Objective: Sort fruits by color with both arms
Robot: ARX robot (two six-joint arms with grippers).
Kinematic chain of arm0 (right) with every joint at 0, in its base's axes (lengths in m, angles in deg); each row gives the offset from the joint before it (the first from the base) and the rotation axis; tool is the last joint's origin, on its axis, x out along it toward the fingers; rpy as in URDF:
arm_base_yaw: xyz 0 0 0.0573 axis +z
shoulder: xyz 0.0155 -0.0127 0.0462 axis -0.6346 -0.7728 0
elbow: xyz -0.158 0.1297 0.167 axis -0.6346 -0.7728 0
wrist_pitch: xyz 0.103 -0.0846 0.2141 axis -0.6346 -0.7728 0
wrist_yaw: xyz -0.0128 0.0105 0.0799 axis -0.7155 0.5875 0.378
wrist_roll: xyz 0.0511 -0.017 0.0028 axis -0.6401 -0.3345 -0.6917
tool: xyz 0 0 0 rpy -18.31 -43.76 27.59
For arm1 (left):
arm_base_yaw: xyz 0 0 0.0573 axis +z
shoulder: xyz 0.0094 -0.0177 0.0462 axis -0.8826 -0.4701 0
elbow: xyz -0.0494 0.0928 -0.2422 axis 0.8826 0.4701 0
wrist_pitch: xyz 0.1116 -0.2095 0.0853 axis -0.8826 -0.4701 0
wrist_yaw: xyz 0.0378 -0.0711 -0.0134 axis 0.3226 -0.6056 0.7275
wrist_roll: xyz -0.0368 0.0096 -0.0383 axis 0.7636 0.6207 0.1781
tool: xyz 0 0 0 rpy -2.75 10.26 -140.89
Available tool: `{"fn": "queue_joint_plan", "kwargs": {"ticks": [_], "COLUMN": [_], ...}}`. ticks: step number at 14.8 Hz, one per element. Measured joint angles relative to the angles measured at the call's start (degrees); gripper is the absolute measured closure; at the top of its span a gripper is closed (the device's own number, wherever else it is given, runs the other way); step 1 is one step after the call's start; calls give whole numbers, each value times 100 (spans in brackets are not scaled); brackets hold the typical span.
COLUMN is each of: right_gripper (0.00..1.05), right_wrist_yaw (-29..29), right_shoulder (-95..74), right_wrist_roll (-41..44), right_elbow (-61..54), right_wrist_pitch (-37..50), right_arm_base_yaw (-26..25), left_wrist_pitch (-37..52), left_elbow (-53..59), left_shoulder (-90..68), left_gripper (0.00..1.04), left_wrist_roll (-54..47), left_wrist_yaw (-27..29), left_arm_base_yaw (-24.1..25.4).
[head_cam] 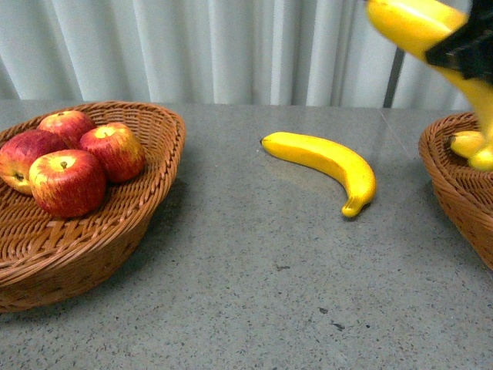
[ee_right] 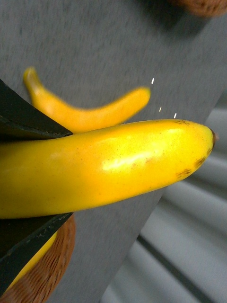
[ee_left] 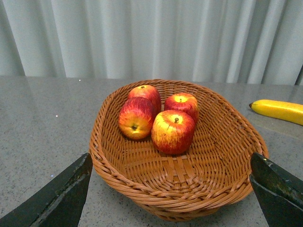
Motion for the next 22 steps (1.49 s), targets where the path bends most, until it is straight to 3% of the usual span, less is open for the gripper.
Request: {"fn": "queue_joint_plan", "kwargs": {"ticks": [3,4,5,6,8,16,19,22], "right_gripper": [71,71,45,5,7,7,7,7], "right_wrist_yaw": [57,291,588,442,291,282,367,310], "right_shoulder": [15,229,629,551,326,-385,-1384,-2400], "right_wrist_roll": [776,1231,1714,1572,1255,472,-446,-570], "right_elbow": [-634,-942,-1150,-997,-584,273,1451,2494], "right_wrist_pitch": [17,-76,-208,-166,-55,61,-118,-402], "right_arm_base_yaw": [-1220,-1834,-1847,-1456,-973,-39,870,1252], "left_wrist_pitch": [-2,0,0,-2,-2,-2,-2,-2], "left_elbow": [0,0,0,0,0,0,0,0], "left_shoulder": [0,0,0,0,0,0,0,0], "left_gripper": [7,7,7,7,7,7,7,7], "left_wrist_roll": [0,0,0,0,0,0,0,0], "left_wrist_yaw": [0,0,0,0,0,0,0,2], "left_arm_base_yaw": [0,-2,0,-2,0,-2,0,-2]}}
